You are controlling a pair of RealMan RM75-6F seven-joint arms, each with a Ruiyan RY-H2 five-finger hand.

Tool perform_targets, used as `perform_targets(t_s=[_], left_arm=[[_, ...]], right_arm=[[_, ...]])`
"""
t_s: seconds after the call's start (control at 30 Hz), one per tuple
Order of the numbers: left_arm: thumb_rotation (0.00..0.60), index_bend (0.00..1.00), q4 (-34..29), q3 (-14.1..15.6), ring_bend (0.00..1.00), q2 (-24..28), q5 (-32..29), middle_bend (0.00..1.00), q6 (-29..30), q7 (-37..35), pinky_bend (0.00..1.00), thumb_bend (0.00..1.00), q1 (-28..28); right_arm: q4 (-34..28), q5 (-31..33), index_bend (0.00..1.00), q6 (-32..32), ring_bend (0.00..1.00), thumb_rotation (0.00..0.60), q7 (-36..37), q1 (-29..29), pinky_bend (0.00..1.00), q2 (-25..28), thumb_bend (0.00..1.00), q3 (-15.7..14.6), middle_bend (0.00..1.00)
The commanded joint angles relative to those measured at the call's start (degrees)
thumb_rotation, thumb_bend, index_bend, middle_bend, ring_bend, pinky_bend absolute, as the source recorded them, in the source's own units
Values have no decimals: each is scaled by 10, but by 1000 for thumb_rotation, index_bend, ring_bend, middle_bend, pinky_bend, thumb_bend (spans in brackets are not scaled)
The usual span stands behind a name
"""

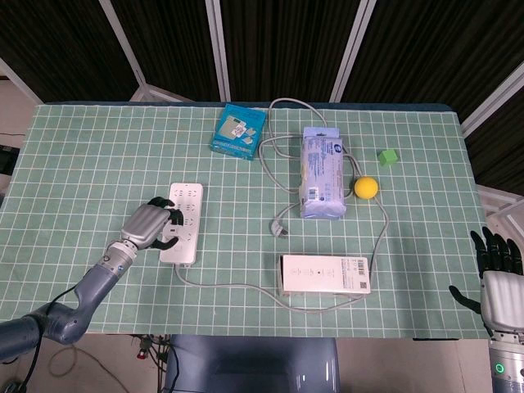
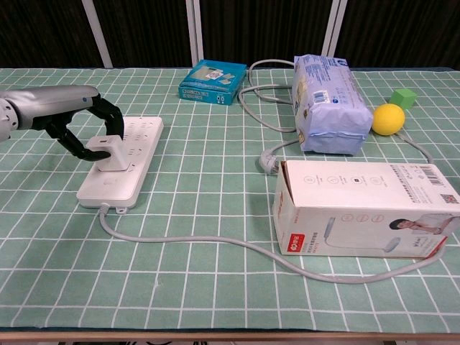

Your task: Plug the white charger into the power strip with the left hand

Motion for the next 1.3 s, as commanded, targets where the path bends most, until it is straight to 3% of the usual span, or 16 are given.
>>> perform_targets(t_s=[0.03,0.43,0.53,0.67,0.8,1.13,1.3], left_arm=[[600,585,3,0,184,-3,0,576,-1,2,145,431,0],[600,561,4,-2,180,-7,2,543,-2,8,128,422,-3],[600,468,-3,-1,131,-1,4,415,-5,8,97,402,-3],[600,313,-13,3,12,15,0,171,-18,21,48,366,-8],[600,239,-26,5,0,30,-9,20,-26,45,17,349,-13],[600,224,-83,-4,0,63,-10,13,9,85,18,348,-10],[600,253,-125,-18,17,90,16,127,61,67,142,347,8]], right_arm=[[0,0,0,0,0,600,0,0,4,0,130,0,0],[0,1,0,0,0,600,1,0,3,0,130,1,0],[-1,1,0,0,0,600,1,0,5,0,130,1,0],[-2,2,0,-1,0,600,0,0,4,1,130,1,0],[-4,4,0,-4,0,600,-3,0,4,2,130,0,0],[-9,12,0,-8,0,600,-13,-1,3,3,130,2,0],[-12,14,0,-11,0,600,-17,-1,4,5,130,1,0]])
